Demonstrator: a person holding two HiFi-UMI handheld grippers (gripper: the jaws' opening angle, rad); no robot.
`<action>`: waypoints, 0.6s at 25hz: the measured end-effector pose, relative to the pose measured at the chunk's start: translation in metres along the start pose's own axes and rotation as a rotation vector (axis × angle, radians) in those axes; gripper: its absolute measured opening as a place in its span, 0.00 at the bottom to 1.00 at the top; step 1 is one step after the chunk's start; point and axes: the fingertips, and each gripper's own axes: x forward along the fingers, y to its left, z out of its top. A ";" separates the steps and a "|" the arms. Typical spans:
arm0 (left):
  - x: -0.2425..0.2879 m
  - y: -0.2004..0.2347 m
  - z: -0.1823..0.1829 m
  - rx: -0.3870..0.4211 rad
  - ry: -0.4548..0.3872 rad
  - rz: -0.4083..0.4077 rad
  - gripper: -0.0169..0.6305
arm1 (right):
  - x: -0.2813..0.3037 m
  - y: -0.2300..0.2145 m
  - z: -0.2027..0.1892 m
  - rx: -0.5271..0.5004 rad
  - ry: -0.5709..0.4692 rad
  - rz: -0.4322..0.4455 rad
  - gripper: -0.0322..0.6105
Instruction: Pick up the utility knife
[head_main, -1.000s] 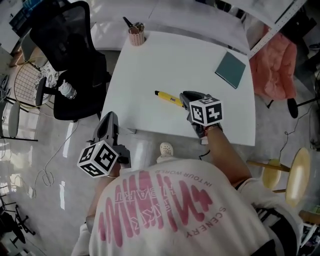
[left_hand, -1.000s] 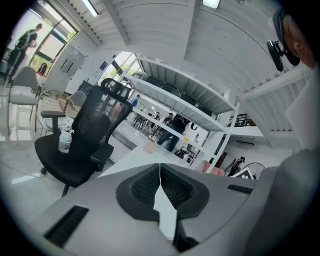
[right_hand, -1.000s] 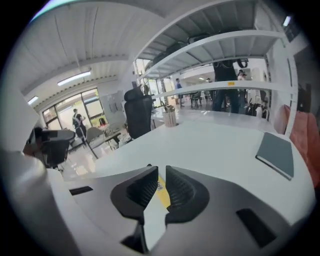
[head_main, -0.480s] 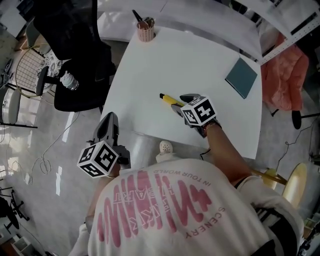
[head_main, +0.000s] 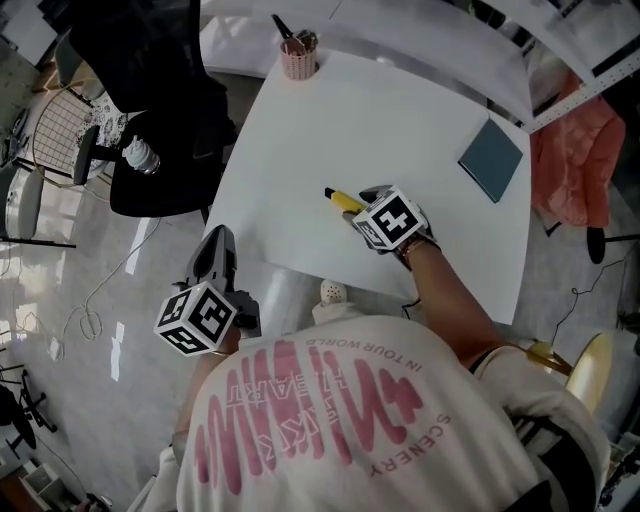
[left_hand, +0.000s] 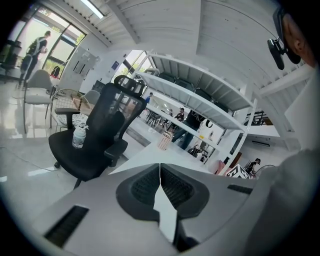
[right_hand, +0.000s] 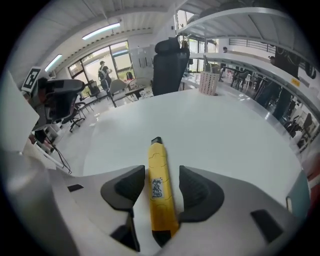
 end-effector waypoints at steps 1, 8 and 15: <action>0.000 0.001 0.000 -0.001 0.001 0.003 0.06 | 0.001 0.000 0.001 -0.007 0.004 0.004 0.42; -0.007 -0.001 -0.012 -0.012 -0.001 0.026 0.06 | 0.002 -0.003 -0.006 -0.022 0.050 0.006 0.41; -0.022 0.004 0.001 -0.036 -0.045 0.060 0.06 | -0.001 -0.001 -0.005 -0.025 0.094 0.005 0.40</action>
